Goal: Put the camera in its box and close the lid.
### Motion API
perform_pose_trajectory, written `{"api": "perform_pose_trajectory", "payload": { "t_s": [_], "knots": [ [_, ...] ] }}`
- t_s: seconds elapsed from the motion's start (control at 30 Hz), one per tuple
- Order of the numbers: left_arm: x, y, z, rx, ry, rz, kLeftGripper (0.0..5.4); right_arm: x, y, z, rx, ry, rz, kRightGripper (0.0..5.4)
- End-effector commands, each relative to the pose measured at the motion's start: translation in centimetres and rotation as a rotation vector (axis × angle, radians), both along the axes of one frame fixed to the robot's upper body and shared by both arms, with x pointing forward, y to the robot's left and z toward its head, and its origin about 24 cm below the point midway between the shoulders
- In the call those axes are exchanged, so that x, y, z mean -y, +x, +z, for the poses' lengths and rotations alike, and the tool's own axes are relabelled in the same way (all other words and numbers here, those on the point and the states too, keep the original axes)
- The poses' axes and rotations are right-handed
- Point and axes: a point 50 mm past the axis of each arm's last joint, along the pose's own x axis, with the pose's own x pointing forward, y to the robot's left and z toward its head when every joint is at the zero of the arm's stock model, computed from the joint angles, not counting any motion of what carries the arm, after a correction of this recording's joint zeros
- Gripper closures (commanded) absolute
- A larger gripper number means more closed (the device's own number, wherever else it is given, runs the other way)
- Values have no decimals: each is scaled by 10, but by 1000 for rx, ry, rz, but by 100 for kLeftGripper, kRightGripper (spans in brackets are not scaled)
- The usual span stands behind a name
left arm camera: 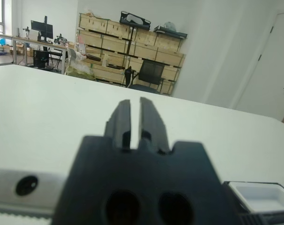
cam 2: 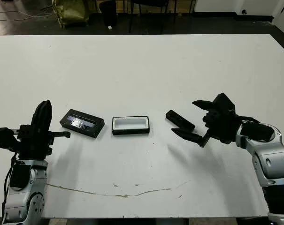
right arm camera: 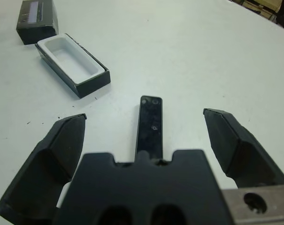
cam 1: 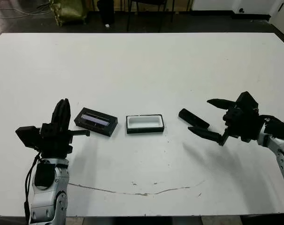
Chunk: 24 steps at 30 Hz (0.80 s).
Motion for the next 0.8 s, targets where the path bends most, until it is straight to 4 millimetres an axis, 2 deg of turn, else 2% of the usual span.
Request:
{"api": "perform_pose_trajectory", "payload": {
  "t_s": [0.03,0.8],
  "knots": [
    [-3,-2,-6,-24,13,2,540,4,1,-7,-36,18,-27,2],
    [-2,-2,-6,-33,5,6,540,7,-2,-27,-89,7,-70,2]
  ]
}}
